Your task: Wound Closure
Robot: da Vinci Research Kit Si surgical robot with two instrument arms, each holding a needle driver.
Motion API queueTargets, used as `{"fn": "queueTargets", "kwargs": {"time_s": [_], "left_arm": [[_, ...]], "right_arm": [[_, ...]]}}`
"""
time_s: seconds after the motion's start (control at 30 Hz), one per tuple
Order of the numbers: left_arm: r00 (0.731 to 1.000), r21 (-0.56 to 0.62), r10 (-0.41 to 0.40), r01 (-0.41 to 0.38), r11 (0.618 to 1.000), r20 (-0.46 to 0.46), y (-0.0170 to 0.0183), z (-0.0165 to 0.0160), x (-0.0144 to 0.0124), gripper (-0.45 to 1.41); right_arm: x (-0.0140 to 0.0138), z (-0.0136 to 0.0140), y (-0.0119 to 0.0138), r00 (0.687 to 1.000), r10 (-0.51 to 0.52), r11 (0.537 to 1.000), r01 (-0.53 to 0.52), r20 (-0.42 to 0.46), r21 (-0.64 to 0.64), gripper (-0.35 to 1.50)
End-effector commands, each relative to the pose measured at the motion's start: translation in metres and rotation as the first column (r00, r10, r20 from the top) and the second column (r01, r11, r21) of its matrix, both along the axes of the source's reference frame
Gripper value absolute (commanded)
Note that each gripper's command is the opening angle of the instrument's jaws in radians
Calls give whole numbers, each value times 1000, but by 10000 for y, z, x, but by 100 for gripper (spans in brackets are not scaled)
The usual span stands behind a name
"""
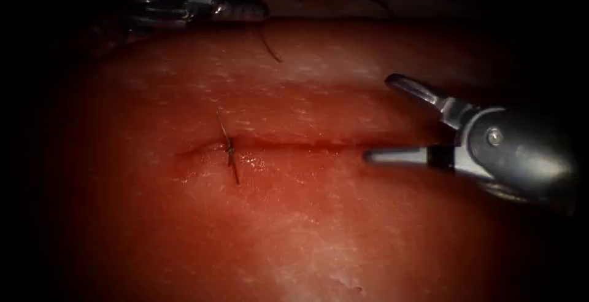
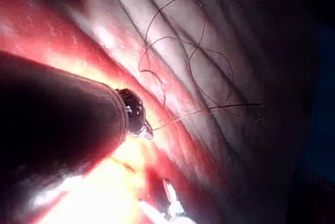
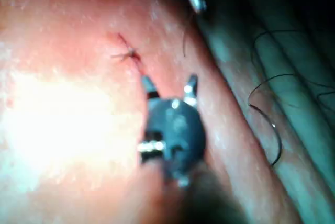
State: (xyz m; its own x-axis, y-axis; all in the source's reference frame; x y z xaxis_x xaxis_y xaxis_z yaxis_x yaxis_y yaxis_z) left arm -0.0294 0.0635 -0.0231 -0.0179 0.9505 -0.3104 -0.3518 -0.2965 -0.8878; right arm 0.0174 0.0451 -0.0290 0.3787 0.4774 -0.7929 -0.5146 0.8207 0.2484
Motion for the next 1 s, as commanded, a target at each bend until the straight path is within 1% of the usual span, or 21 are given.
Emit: {"fn": "queueTargets", "kwargs": {"time_s": [0.03,0.07,0.1,0.23,0.3,0.37,0.4,0.47,0.57,0.67,0.83,0.87,1.0], "left_arm": [[1000,-5,23,-23,1000,16,-6,-8,-9,-35],[999,-5,34,-34,999,25,-13,-17,-13,-35],[998,2,54,-54,999,44,-28,-37,-20,-35],[993,-9,89,-89,996,76,-48,-73,-30,-35],[990,-13,116,-115,993,83,-62,-100,-30,-35],[987,-20,135,-134,991,85,-72,-120,-27,-35],[984,-24,150,-149,989,93,-85,-141,-21,-35],[981,-26,166,-165,986,97,-99,-157,-15,-35],[974,-26,201,-199,980,108,-134,-184,8,-35],[969,-34,221,-219,975,106,-154,-208,31,-35],[966,-47,233,-230,972,109,-176,-257,73,-35],[964,-51,240,-236,970,113,-182,-278,89,-35],[963,-67,246,-239,969,110,-185,-310,117,-35]], "right_arm": [[6,5,2,1000,0,1000,0,-3,-2,140],[6,5,2,1000,0,1000,0,-3,-2,140],[5,5,2,1000,0,1000,0,-3,-2,140],[4,5,2,1000,-1,1000,1,-4,-1,140],[3,5,2,1000,-2,1000,2,-4,-1,140],[3,5,3,1000,-2,1000,2,-4,-1,140],[3,5,2,1000,-2,1000,2,-4,-1,140],[3,4,2,1000,-3,1000,3,-5,-1,140],[3,5,2,1000,-2,1000,2,-5,-2,140],[3,7,1,1000,-3,1000,3,-5,-4,140],[3,7,1,1000,-3,1000,3,-5,-4,140],[4,8,1,1000,-2,1000,2,-4,-4,140],[5,9,0,1000,-2,1000,2,-4,-6,140]]}}
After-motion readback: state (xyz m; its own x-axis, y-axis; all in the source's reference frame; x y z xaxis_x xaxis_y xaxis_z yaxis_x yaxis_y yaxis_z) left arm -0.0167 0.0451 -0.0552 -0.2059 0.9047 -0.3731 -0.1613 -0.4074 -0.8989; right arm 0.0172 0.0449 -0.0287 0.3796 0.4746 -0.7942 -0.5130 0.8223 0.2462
